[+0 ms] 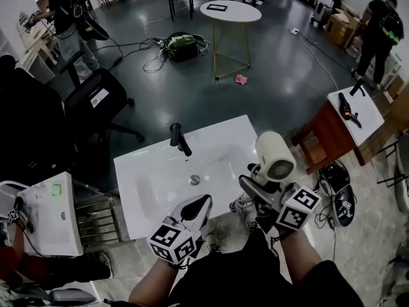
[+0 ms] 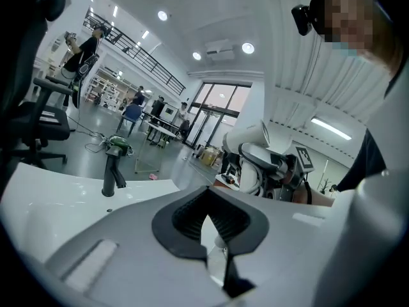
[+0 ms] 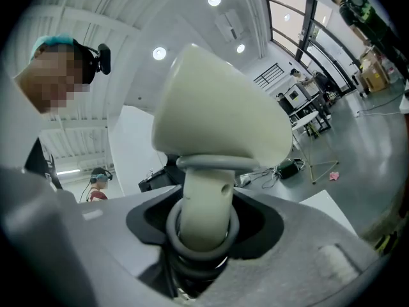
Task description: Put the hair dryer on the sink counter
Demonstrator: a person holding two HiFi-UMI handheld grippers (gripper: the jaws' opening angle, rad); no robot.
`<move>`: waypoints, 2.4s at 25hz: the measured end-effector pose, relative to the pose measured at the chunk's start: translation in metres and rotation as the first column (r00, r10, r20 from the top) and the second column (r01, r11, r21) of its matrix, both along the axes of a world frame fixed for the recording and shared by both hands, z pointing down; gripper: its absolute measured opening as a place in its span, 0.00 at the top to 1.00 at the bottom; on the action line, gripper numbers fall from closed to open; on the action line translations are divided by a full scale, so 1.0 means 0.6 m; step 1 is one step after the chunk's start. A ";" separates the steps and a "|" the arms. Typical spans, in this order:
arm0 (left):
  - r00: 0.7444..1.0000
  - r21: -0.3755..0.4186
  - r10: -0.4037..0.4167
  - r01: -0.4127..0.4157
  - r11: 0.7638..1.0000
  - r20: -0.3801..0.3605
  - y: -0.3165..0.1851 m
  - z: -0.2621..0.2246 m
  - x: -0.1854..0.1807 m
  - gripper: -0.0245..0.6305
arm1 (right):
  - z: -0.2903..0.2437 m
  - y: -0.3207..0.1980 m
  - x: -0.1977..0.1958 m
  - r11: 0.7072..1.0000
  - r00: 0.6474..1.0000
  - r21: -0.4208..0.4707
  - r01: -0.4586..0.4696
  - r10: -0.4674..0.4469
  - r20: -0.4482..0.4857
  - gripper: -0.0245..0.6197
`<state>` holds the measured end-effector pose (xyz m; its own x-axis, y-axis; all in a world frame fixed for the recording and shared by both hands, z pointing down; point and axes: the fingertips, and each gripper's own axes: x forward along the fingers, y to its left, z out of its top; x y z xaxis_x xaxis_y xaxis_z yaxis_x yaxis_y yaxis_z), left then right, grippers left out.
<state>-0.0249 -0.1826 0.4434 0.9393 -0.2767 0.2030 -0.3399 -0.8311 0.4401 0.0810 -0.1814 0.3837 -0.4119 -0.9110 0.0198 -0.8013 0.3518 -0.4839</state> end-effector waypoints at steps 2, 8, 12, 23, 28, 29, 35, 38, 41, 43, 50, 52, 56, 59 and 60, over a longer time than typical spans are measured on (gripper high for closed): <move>0.999 0.004 -0.034 0.034 0.999 -0.001 -0.008 -0.002 0.005 0.96 | -0.007 -0.014 0.012 1.000 0.999 0.008 0.024 -0.023 -0.030 0.63; 0.993 0.016 -0.119 0.119 0.993 -0.006 -0.015 -0.016 0.047 0.96 | -0.020 -0.050 0.049 0.992 0.988 0.012 0.126 -0.124 -0.095 0.63; 0.985 0.020 -0.174 0.174 0.985 -0.005 -0.018 -0.022 0.082 0.96 | -0.021 -0.072 0.076 0.980 0.975 0.005 0.197 -0.195 -0.111 0.63; 0.953 0.003 -0.303 0.303 0.953 0.033 -0.020 -0.004 0.165 0.96 | 0.018 -0.134 0.136 0.934 0.907 -0.036 0.356 -0.355 -0.229 0.63; 0.927 -0.012 -0.371 0.372 0.928 0.049 -0.023 0.010 0.192 0.96 | 0.052 -0.162 0.150 0.903 0.858 -0.066 0.425 -0.425 -0.289 0.64; 0.922 -0.015 -0.384 0.385 0.923 0.051 -0.023 0.013 0.196 0.96 | 0.058 -0.166 0.152 0.896 0.845 -0.073 0.437 -0.438 -0.307 0.64; 0.899 -0.034 -0.430 0.434 0.900 0.075 -0.025 0.034 0.220 0.96 | 0.098 -0.192 0.151 0.862 0.769 -0.113 0.493 -0.493 -0.406 0.64; 0.896 -0.025 -0.433 0.437 0.899 0.099 -0.022 0.040 0.231 0.96 | 0.120 -0.207 0.153 0.855 0.740 -0.137 0.500 -0.505 -0.445 0.64; 0.897 0.005 -0.422 0.425 0.905 0.130 -0.020 0.047 0.241 0.96 | 0.145 -0.228 0.158 0.850 0.691 -0.179 0.495 -0.510 -0.512 0.64; 0.898 0.017 -0.415 0.417 0.909 0.147 -0.020 0.053 0.242 0.96 | 0.164 -0.241 0.156 0.844 0.647 -0.209 0.493 -0.517 -0.561 0.65; 0.907 0.034 -0.378 0.379 0.925 0.186 -0.022 0.085 0.252 0.96 | 0.240 -0.271 0.130 0.806 0.496 -0.314 0.502 -0.565 -0.660 0.65; 0.910 0.026 -0.370 0.372 0.928 0.189 -0.021 0.092 0.255 0.96 | 0.263 -0.276 0.123 0.792 0.439 -0.354 0.497 -0.582 -0.685 0.65; 0.911 0.014 -0.368 0.372 0.928 0.187 -0.021 0.101 0.255 0.96 | 0.312 -0.294 0.113 0.761 0.291 -0.439 0.477 -0.608 -0.738 0.65; 0.910 0.009 -0.370 0.375 0.927 0.187 -0.021 0.103 0.252 0.96 | 0.345 -0.306 0.108 0.733 0.193 -0.501 0.461 -0.633 -0.749 0.65; 0.909 0.007 -0.372 0.377 0.926 0.186 -0.021 0.104 0.250 0.96 | 0.355 -0.309 0.106 0.724 0.162 -0.518 0.455 -0.639 -0.752 0.65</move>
<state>0.1252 -0.1951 0.5056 0.7143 -0.5926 0.3723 -0.6997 -0.6151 0.3635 0.1449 -0.3667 0.5966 -0.4640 -0.4016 0.7895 -0.3938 0.8919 0.2222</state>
